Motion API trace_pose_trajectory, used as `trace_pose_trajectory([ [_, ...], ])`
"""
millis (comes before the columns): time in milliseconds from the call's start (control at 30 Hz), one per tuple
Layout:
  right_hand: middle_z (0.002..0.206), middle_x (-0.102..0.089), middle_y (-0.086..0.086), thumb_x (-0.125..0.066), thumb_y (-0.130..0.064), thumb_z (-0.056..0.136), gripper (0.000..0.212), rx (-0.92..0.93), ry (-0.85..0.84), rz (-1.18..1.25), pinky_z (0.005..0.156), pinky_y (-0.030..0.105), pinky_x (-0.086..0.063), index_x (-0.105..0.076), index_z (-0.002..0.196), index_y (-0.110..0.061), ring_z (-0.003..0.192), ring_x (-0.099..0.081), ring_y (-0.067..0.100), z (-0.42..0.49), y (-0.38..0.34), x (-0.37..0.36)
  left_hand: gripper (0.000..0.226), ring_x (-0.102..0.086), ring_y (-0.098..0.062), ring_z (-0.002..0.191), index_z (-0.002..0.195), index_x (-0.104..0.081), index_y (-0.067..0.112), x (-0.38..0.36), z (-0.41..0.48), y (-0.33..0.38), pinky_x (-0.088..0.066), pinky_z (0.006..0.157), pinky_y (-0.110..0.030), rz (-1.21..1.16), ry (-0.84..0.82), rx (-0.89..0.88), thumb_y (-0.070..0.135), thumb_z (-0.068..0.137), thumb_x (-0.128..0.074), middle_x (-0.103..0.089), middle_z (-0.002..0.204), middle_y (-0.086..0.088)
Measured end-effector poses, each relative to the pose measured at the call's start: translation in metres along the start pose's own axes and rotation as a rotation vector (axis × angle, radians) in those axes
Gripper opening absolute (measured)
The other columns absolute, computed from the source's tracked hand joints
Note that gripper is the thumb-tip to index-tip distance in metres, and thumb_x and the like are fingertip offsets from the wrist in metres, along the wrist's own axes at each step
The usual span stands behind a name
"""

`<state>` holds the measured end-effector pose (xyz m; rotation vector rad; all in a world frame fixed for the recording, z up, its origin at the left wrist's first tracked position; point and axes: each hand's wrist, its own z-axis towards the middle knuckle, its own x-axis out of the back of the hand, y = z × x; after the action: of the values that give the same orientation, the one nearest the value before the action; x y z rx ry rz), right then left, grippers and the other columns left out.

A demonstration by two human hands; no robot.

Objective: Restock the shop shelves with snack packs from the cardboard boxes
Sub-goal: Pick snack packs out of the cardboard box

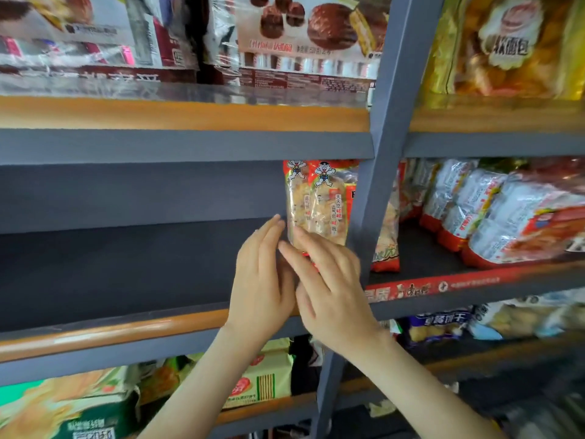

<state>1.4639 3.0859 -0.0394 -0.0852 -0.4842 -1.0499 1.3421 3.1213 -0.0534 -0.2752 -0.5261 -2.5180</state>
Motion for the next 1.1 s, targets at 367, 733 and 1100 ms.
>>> trace_pose_trajectory([
  [367, 0.149, -0.028, 0.005, -0.058, -0.023, 0.09, 0.068, -0.6, -0.321, 0.155, 0.112, 0.051, -0.024, -0.026, 0.15, -0.023, 0.135, -0.022, 0.023, -0.047, 0.14, 0.026, 0.033, -0.047, -0.029, 0.116, 0.128, -0.041, 0.004, -0.081, -0.01, 0.087, -0.03, 0.108, -0.026, 0.1, -0.026, -0.218, 0.002, 0.097, -0.028, -0.043, 0.129, -0.013],
  [733, 0.158, 0.02, -0.012, -0.06, -0.031, 0.092, 0.1, -0.343, -0.767, -0.002, 0.109, 0.066, 0.014, 0.022, 0.147, -0.041, 0.146, 0.019, 0.026, -0.05, 0.217, -0.008, 0.075, -0.041, -0.039, 0.133, 0.137, -0.045, 0.0, -0.143, 0.012, 0.125, -0.056, 0.081, -0.032, 0.396, -0.308, 0.176, -0.024, 0.066, -0.058, -0.033, 0.15, -0.021],
  [1100, 0.154, 0.031, -0.01, -0.057, -0.026, 0.089, 0.093, -0.201, -0.826, 0.399, 0.108, 0.057, 0.023, 0.01, 0.149, -0.047, 0.137, 0.036, 0.016, -0.03, 0.226, -0.003, 0.071, 0.009, -0.051, 0.142, 0.153, 0.009, 0.01, -0.192, 0.062, 0.077, -0.029, 0.112, -0.051, 0.837, -0.708, 0.866, 0.016, 0.101, -0.039, 0.019, 0.158, -0.021],
])
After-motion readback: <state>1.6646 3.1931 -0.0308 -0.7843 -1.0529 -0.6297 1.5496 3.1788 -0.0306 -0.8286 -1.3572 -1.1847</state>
